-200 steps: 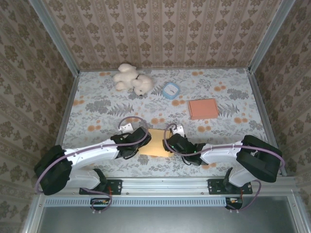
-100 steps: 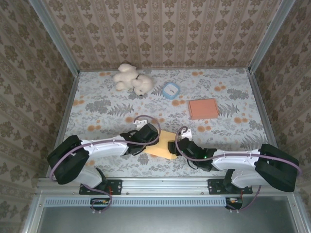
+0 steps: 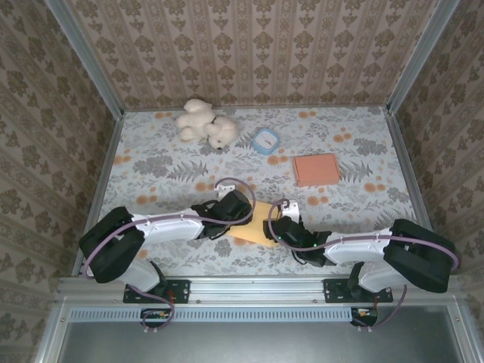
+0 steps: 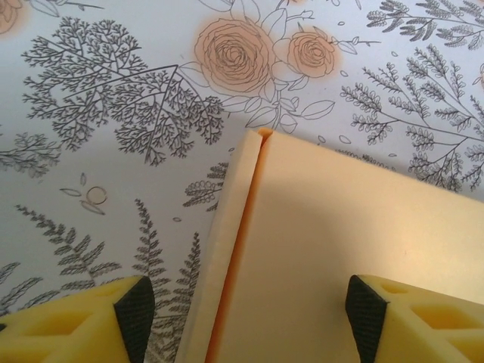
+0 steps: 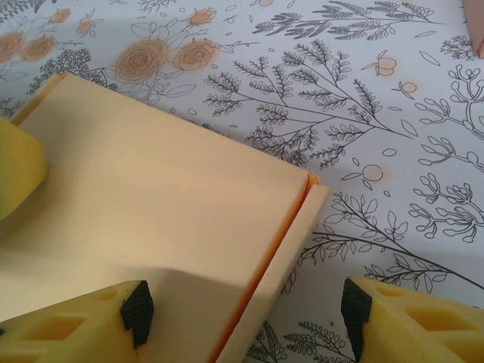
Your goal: Fold the paper box
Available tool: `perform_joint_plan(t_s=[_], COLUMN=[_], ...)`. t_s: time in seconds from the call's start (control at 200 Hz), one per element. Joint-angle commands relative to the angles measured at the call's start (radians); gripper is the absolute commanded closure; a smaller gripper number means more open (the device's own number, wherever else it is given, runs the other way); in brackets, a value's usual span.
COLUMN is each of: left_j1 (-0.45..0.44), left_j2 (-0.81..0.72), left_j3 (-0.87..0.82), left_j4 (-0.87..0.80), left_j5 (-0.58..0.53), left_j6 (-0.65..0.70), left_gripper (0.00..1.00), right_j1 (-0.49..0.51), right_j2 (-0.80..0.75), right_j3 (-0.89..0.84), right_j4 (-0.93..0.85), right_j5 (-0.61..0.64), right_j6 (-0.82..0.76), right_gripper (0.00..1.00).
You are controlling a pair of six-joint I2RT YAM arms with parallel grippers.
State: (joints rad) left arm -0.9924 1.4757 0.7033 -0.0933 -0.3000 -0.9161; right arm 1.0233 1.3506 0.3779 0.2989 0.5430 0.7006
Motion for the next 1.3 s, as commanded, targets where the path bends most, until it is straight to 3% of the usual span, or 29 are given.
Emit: perform_joint_plan(t_s=[0.0,0.13,0.32,0.535,0.955,1.295], left_j1=[0.0,-0.014,-0.034,-0.034,-0.024,-0.035], left_j2=[-0.054,-0.072,-0.087,-0.086,0.004,0.003], left_j3=[0.026,0.067,0.106,0.112,0.153,0.179], left_j4=[-0.099,-0.254,-0.31,-0.38,-0.338,-0.454], left_j5=[-0.01,0.001,0.021,-0.028,0.017,0.024], left_j6=[-0.068,-0.262,-0.329,-0.384,-0.378,-0.467], left_gripper=[0.25,0.11,0.02,0.01,0.0,0.0], right_j1=[0.004,0.006,0.008,0.009,0.009,0.011], right_j2=[0.033,0.033,0.033,0.046,0.098,0.099], right_j3=[-0.006,-0.007,-0.005,0.0,0.015,0.009], right_j4=[-0.028,-0.016,-0.01,-0.007,0.011,0.02], right_j5=[0.028,0.023,0.015,0.005,-0.01,-0.01], right_j6=[0.021,0.029,0.032,0.027,0.02,0.022], right_gripper=[0.3,0.3,0.3,0.3,0.3,0.3])
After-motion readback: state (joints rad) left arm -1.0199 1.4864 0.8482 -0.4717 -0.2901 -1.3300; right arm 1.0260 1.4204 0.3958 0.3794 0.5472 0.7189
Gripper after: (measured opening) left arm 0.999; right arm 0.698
